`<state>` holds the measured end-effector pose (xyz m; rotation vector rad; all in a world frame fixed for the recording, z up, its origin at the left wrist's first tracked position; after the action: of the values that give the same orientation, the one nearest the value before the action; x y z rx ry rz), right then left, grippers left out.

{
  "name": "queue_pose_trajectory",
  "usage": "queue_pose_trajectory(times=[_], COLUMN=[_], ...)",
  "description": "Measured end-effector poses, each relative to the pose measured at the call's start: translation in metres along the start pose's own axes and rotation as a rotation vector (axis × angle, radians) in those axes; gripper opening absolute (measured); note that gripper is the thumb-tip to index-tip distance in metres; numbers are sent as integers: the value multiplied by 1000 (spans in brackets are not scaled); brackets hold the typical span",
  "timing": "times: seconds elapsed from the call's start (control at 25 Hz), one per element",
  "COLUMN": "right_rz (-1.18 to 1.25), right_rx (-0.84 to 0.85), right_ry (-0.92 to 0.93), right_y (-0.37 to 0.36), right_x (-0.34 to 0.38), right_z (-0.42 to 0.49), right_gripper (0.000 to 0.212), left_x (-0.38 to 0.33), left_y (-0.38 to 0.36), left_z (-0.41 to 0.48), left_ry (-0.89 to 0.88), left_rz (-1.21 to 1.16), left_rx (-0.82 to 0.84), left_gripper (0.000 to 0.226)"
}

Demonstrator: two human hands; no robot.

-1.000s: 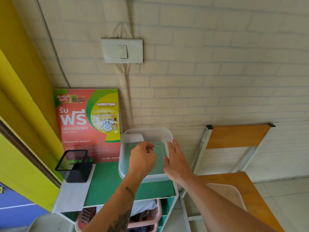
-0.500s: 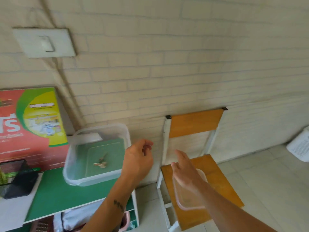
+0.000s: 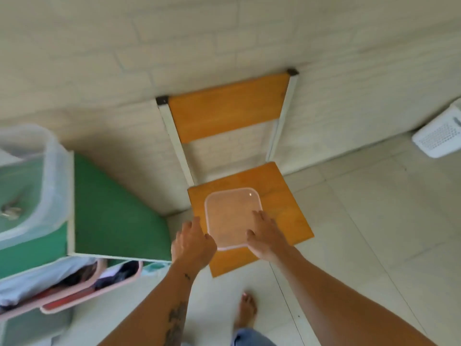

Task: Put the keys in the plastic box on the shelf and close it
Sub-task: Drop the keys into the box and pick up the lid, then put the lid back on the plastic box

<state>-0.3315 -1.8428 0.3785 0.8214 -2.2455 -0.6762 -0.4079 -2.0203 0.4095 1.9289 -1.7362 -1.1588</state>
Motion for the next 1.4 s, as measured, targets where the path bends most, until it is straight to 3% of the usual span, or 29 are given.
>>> queue_pose_trajectory(times=[0.2,0.48,0.72,0.96,1.4], right_rz=[37,104,88,22,55], right_rx=[44,-99,-184,-271,-566], right_ry=[-61,-128,-141,-120,222], right_y=[-32,-67,-70,-8,131], right_x=[-45,-81,-82,-41,130], right_z=[67,148,146,77,-77], right_gripper=[54,69,73,71,63], left_x=[5,16,15,-15,-32], left_y=[-57,-135,-139,-62,159], left_z=[60,146,147,80,-88], left_ry=[83,135,90,-45,-276], left_rz=[128,150,54,72,-64], left_rx=[30,120,2,-260,-789], left_gripper=[54,94,82,66,56])
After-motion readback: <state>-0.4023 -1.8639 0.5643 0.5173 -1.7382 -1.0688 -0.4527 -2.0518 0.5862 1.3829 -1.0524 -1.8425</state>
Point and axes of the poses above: each hand's wrist, its own z-axis towards the middle knuckle, its own y-axis out of the back of the hand, x = y × z, the point moved 6 cm from there along z, towards the middle knuckle, and after that the axes turned 11 degrees about x, right-handed, at the moved point
